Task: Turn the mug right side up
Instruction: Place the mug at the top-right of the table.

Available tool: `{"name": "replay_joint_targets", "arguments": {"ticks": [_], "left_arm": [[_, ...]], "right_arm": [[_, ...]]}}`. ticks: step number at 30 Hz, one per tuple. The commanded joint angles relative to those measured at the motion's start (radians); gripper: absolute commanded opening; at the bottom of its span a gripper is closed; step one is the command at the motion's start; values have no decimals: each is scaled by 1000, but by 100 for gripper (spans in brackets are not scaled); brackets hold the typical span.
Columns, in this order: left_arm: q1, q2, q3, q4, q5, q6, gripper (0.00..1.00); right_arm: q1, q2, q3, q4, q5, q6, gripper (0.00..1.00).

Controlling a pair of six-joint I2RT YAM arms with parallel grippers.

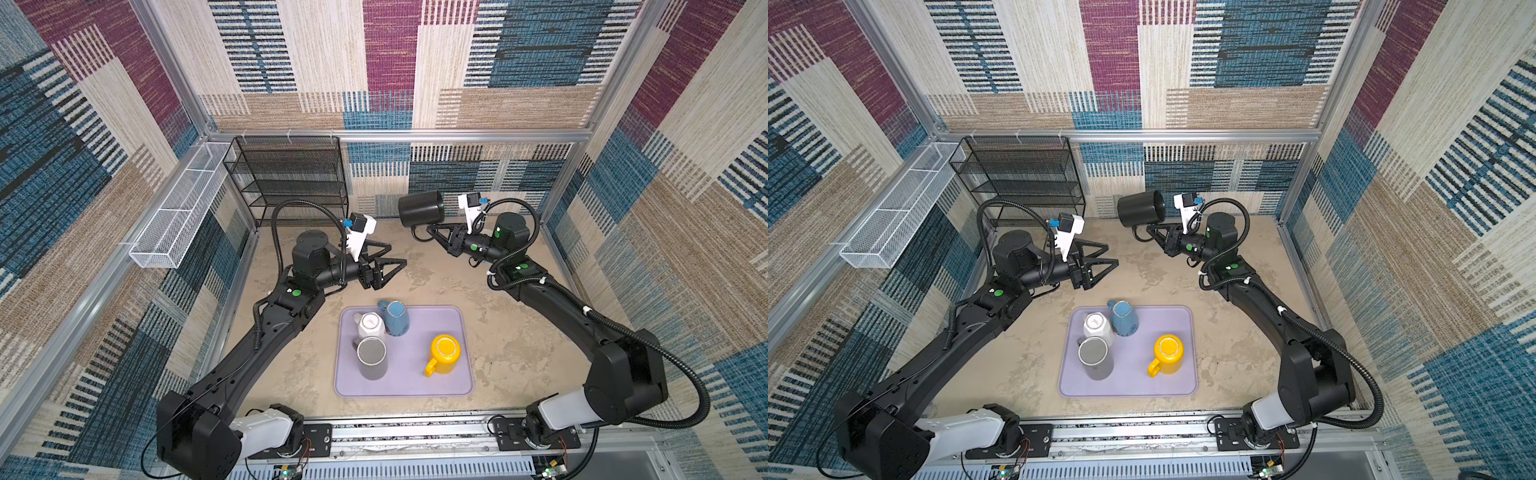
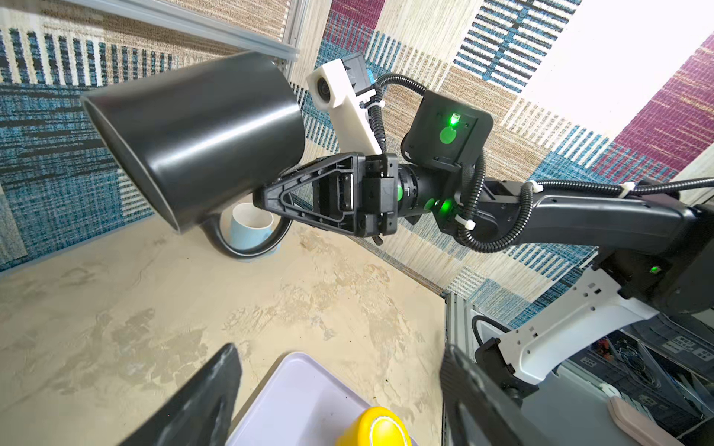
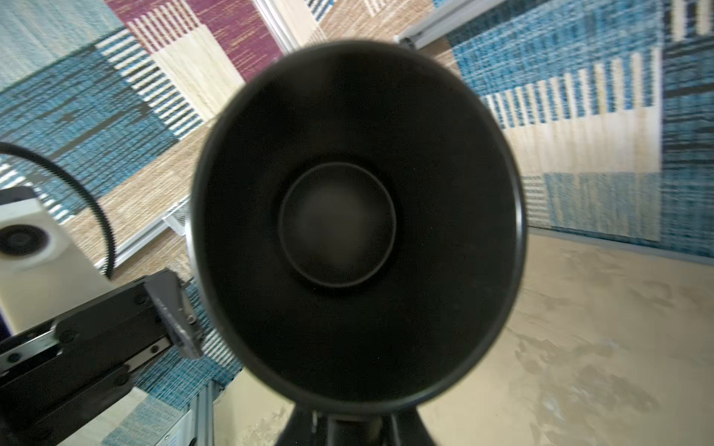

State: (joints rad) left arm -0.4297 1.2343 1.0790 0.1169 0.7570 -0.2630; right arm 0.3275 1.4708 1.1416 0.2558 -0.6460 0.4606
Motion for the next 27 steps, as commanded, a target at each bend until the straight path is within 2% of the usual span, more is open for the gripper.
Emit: {"name": "replay_joint_targets", "arguments": {"ticks": [1,13,27], "left_arm": [[1,-10,-14,9,-27,-11,81],[1,-35,-95,53,-84,-69,81],[0,-60,-145,44,-121,-75,82]], "right_arm": [[-4,-2,4,-28,95,-61,0],[-14,76,24,-185,342,-140,0],[-22,271,119,-322,599,-206,0]]}}
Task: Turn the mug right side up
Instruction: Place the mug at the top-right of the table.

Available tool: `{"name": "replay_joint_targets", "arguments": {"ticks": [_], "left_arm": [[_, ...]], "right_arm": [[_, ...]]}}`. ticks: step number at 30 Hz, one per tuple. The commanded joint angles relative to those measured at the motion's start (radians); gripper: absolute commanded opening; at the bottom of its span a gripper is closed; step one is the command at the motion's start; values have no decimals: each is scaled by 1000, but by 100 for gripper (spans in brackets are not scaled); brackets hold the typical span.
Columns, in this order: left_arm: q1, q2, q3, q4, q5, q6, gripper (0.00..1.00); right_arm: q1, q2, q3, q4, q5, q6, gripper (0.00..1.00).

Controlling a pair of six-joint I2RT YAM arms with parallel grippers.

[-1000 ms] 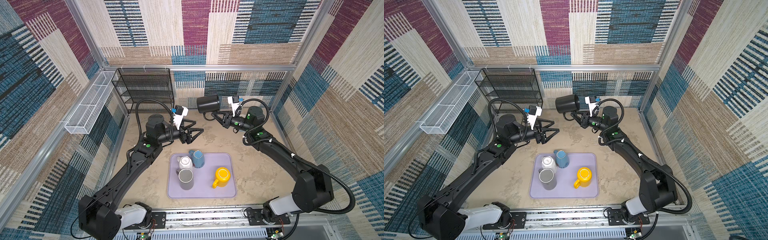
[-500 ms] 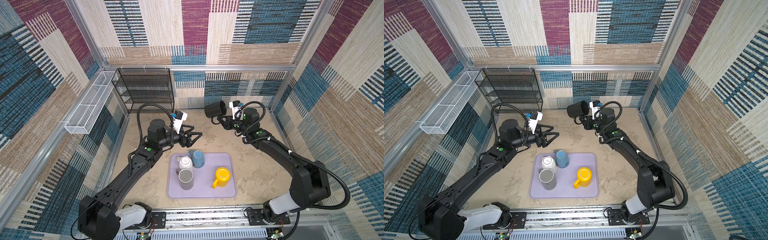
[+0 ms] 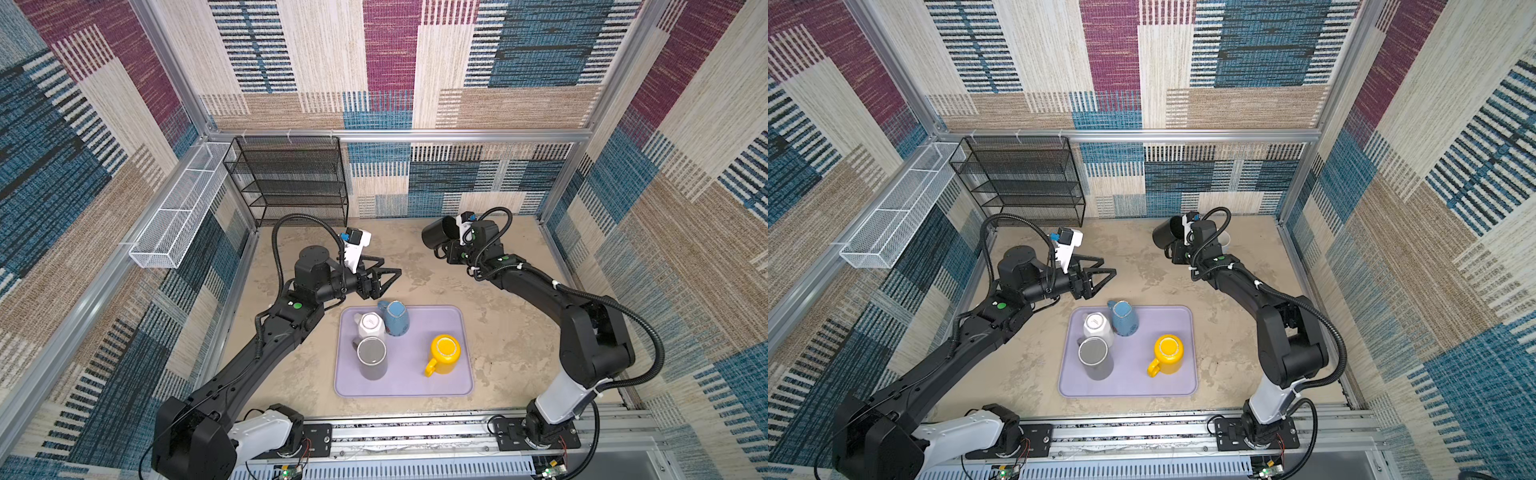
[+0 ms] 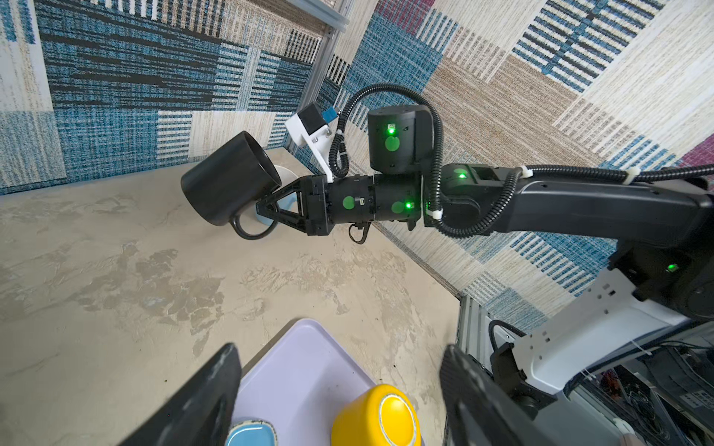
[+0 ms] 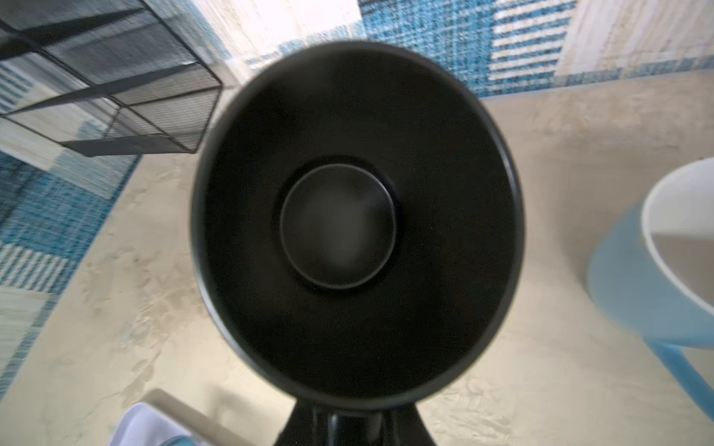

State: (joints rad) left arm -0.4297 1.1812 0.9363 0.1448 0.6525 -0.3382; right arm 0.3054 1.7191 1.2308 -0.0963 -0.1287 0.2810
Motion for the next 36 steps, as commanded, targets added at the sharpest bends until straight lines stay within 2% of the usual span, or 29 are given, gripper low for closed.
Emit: {"name": "replay_joint_targets", "arguments": {"ticks": [1,11,21,36], "left_arm": [[0,-8,-4,16,-20,0,82],[-1,-9,-20,16,-20,2,81],[0,-14,-31,15,-23,3,81],[-1,-25,-41,-5,-30,12,82]], "right_arm": [[-1,45,50,10,100,-28,0],[-1,188,207,-135,249,-28,0],[-1,253,259,-207,341,-52,0],[1,310,307,-280,377,-80,0]]}}
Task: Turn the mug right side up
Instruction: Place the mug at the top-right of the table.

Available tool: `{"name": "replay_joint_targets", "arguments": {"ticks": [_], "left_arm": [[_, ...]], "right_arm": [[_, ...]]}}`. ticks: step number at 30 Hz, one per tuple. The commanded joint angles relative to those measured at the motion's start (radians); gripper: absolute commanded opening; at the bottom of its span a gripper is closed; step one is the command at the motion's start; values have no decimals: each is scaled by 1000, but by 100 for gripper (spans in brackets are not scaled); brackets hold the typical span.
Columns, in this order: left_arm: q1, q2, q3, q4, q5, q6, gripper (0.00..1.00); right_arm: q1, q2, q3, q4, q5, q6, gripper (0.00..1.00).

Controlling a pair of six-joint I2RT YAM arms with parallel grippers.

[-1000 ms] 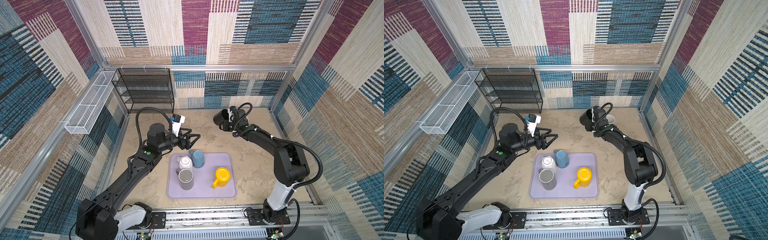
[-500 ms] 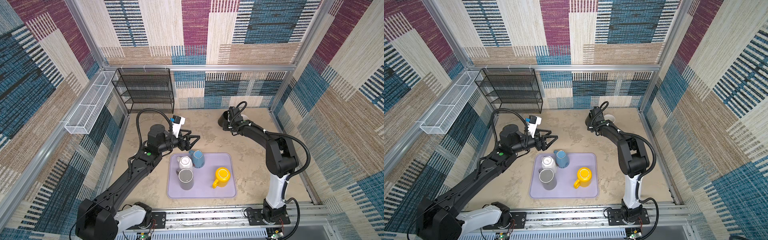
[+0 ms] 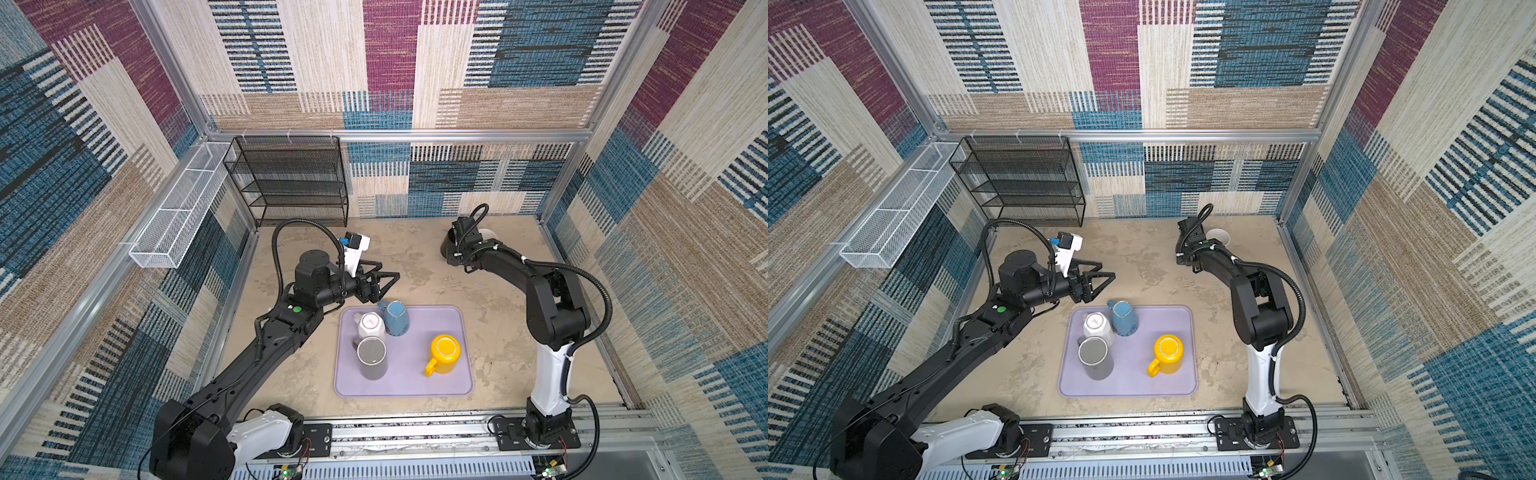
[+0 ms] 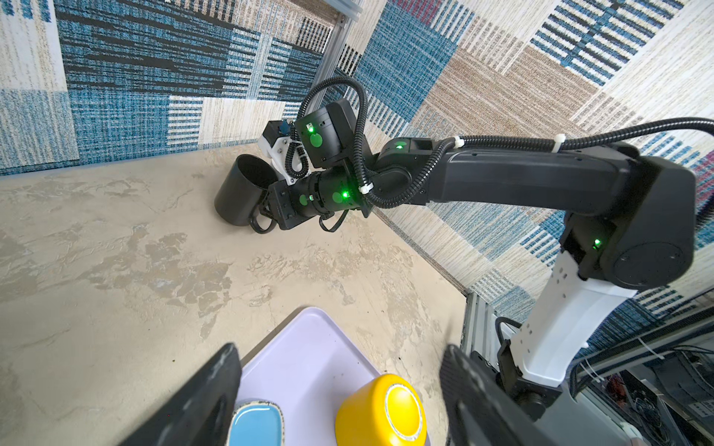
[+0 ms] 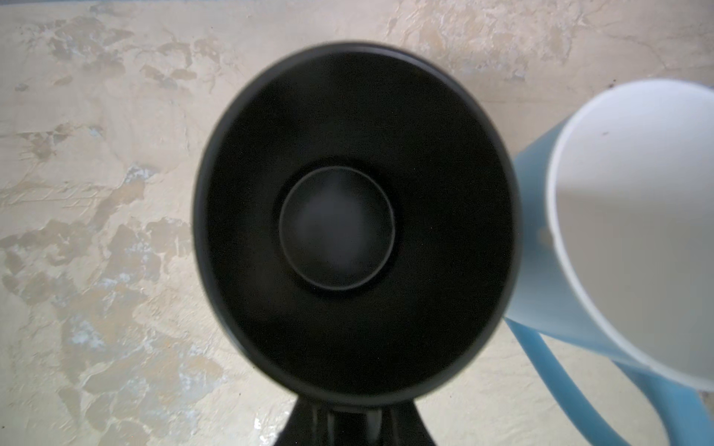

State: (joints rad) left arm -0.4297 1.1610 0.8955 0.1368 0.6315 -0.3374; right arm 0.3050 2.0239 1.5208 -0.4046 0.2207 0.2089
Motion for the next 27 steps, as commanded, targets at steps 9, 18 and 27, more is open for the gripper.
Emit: {"name": "replay_joint_targets", "arguments": {"ticks": [9,18,27], "left_arm": [[1,-1,1,-3,-15,16,81],[1,-11,-2,-8,-18,17,81],[-1,-19,0,-21,-22,21,82]], "right_arm": [[8,26,37,-17,51,-4,0],[31,66,75,-78,101,3,12],[34,52,103,-91,104,4,29]]}}
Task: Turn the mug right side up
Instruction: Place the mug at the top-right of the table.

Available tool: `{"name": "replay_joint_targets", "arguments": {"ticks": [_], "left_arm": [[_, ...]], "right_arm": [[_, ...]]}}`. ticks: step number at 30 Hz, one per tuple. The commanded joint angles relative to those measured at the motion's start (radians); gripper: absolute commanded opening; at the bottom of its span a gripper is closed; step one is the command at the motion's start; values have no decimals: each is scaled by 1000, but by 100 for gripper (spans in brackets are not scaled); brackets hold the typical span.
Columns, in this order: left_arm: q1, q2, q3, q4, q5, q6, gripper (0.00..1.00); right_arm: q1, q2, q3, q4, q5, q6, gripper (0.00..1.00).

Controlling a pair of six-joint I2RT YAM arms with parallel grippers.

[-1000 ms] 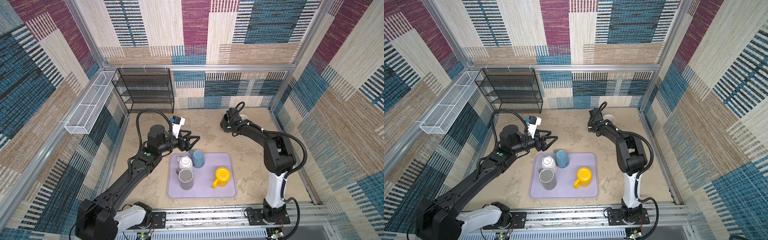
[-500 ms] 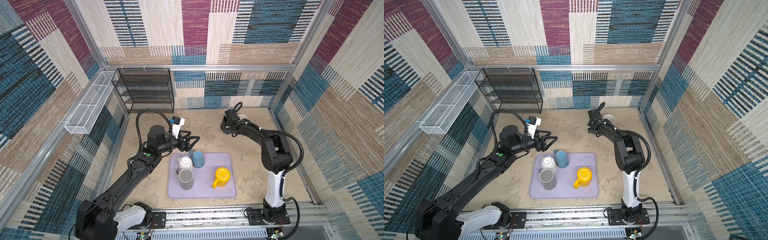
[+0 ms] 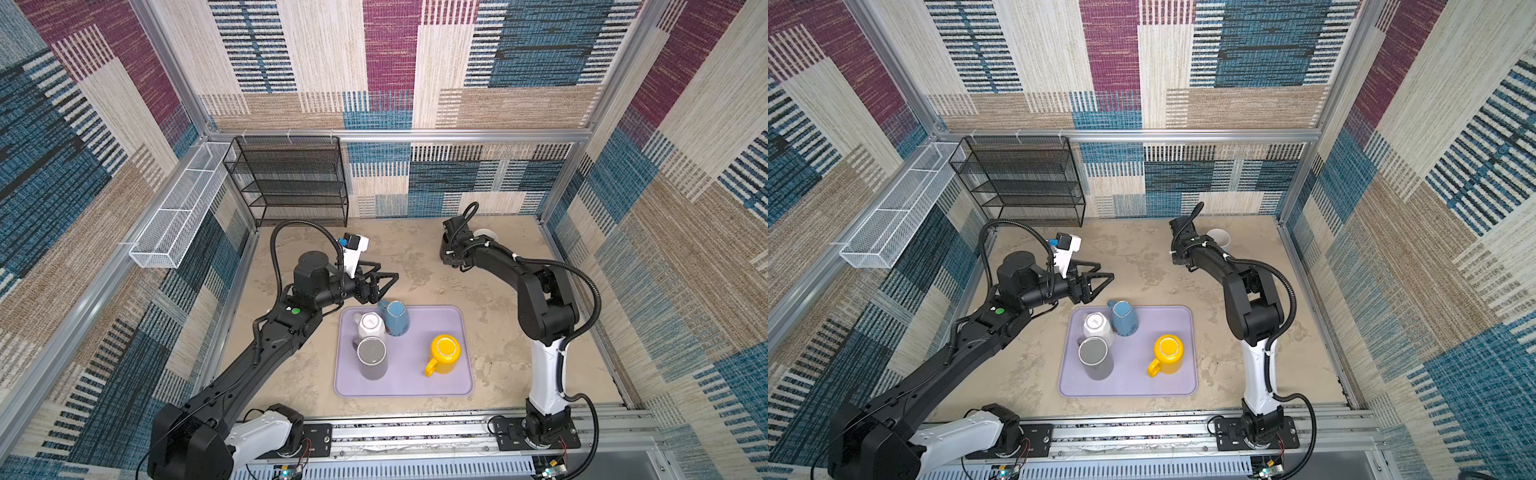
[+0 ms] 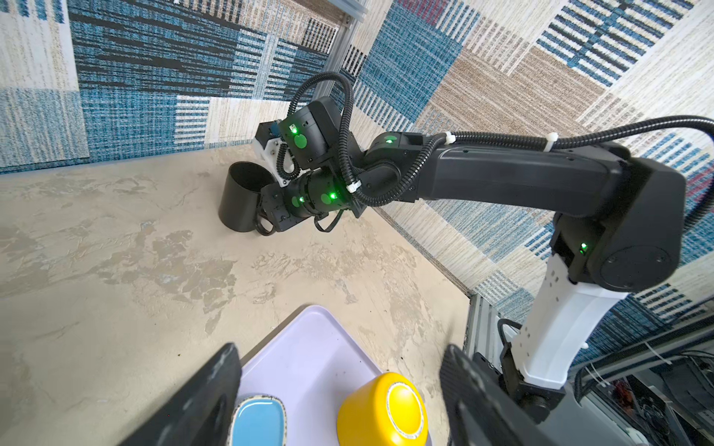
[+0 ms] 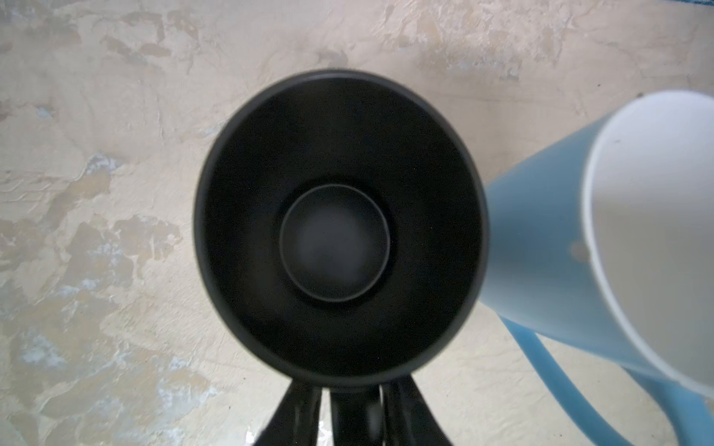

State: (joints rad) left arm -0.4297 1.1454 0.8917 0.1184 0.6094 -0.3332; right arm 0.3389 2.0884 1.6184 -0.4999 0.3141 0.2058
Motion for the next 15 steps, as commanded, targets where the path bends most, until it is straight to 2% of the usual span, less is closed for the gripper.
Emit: {"name": "replay_joint_targets", "arguments": {"ticks": [1,8,15], "left_arm": [[-1,-3,5,-7,0,17,82],[1,-4,19,-50,-2,37,85],[0,-9,33,-97,-11,59,86]], "right_arm": [[0,-15,5,5,10,8,30],[0,-58,-13,30,-12,10,52],[0,-150,-96,85,-59,12,54]]}}
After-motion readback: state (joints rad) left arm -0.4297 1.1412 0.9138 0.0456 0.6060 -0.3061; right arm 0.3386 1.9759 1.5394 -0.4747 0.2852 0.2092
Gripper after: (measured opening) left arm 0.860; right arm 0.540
